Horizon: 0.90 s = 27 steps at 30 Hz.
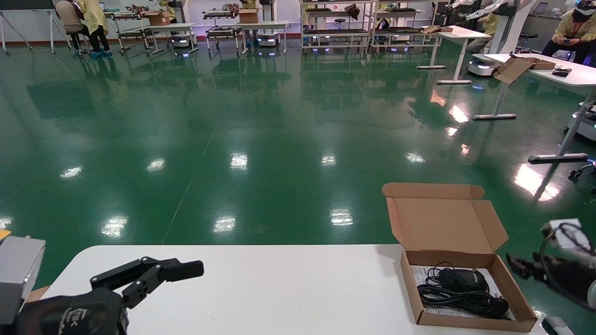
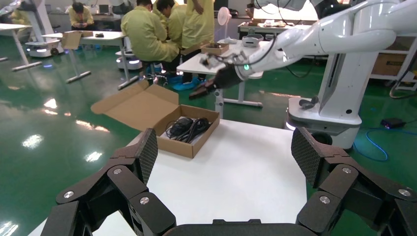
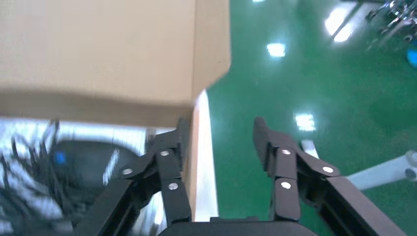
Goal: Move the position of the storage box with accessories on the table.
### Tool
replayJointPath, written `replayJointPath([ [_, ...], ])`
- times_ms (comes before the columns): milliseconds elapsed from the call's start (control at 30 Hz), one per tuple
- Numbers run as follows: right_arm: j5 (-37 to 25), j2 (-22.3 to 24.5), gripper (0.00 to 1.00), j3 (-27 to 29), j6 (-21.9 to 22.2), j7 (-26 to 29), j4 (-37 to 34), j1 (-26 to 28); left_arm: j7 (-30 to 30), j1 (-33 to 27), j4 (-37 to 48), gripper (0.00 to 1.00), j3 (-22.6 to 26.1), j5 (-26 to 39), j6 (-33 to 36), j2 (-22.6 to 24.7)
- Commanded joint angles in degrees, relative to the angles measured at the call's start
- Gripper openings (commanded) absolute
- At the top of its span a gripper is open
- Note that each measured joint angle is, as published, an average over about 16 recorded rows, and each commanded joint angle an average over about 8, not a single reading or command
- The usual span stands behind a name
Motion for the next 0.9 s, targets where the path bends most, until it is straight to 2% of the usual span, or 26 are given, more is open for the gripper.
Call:
replayJointPath([
  [33, 0.46, 0.33, 1.0, 0.35, -0.2, -0.44, 0.2, 0.61, 0.0, 0.0, 0.0, 1.0, 0.0, 0.0, 0.0, 0.0],
  [367, 8.69, 1.97, 1.0, 6.18, -4.23, 0.29, 1.36, 2.16, 0.0, 0.0, 0.0, 1.0, 0.0, 0.0, 0.0, 0.0],
  [667, 21.37, 3.06, 1.0, 15.19, -11.65, 0.55, 3.89, 1.46, 0.0, 0.0, 0.0, 1.0, 0.0, 0.0, 0.0, 0.0],
  [900, 27.28, 2.21, 1.0, 19.06, -16.57, 3.47, 4.0, 1.17, 0.0, 0.01, 0.01, 1.0, 0.0, 0.0, -0.01, 0.0],
])
